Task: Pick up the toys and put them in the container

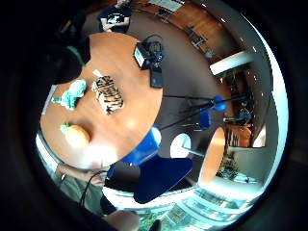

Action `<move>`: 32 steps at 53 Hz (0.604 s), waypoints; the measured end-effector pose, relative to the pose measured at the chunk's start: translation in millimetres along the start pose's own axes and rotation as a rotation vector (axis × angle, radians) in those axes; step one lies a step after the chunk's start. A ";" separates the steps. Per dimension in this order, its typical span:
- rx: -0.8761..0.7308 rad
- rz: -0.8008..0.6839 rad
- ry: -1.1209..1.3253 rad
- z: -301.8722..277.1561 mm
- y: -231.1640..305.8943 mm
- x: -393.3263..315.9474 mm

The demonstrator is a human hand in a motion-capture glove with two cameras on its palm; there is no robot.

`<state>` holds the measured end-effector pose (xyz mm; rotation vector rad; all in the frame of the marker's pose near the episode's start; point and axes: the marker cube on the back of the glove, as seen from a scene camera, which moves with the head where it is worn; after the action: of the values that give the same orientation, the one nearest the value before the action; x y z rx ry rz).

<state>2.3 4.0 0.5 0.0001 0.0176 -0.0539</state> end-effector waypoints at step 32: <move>-0.036 0.179 -0.048 33.9 -26.2 1.5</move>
<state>3.0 -22.3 34.4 -0.0354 -0.0297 0.1253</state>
